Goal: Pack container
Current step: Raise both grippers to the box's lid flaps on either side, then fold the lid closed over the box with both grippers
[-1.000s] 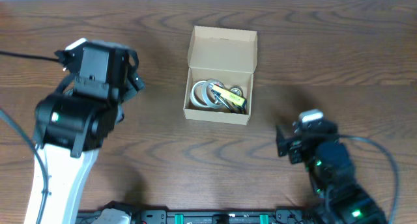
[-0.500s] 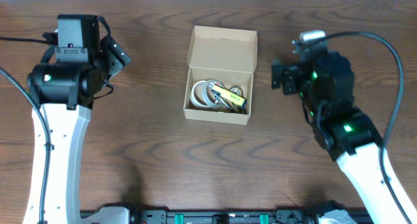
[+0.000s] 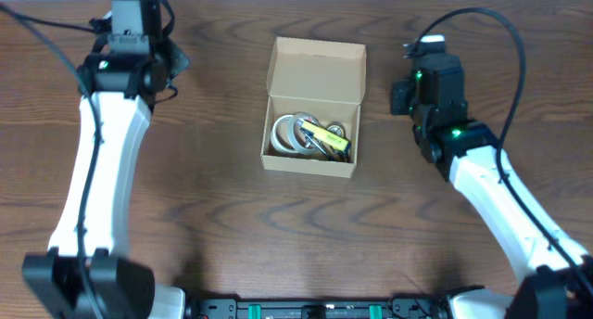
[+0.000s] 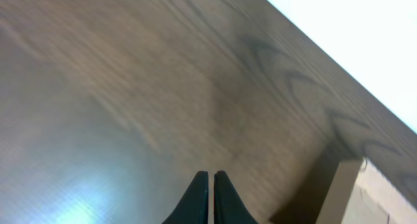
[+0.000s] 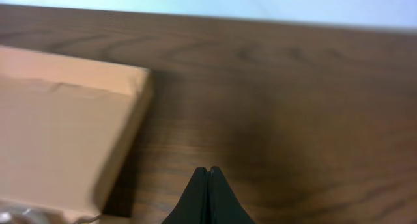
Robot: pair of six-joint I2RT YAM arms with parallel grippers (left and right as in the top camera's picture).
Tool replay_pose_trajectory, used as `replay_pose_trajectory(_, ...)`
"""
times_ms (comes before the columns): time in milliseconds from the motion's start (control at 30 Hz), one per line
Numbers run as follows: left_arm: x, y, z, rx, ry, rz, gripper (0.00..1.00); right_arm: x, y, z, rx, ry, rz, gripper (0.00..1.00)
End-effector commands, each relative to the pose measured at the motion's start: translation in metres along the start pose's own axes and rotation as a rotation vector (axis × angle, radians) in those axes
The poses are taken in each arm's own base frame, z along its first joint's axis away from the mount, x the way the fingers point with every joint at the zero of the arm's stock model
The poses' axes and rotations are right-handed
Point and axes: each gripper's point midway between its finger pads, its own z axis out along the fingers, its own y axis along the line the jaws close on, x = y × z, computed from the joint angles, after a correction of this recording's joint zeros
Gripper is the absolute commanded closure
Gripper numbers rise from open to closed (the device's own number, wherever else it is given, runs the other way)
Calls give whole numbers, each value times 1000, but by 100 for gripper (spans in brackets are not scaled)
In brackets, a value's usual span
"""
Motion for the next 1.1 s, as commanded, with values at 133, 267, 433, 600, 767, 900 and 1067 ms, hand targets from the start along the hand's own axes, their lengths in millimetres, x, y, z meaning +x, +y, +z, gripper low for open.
replay_pose_trajectory(133, 32, -29, 74, 96, 163, 1, 94, 14, -28, 29, -93, 81, 276, 99)
replay_pose_trajectory(267, 56, -46, 109, 192, 279, -14, 94, 30, -33, 45, -172, 139, 328, 99)
replay_pose_trajectory(433, 84, -63, 143, 305, 414, -69, 94, 57, -27, 70, -250, 222, 396, 99)
replay_pose_trajectory(600, 104, -75, 158, 383, 510, -111, 94, 81, -6, 96, -364, 285, 483, 99)
replay_pose_trajectory(767, 116, -80, 168, 412, 565, -147, 94, 99, 11, 117, -457, 322, 576, 99)
replay_pose_trajectory(900, 121, -99, 172, 519, 622, -207, 94, 102, 26, 129, -561, 316, 657, 99)
replay_pose_trajectory(1067, 133, -106, 177, 553, 676, -229, 94, 99, 37, 137, -616, 297, 713, 99)
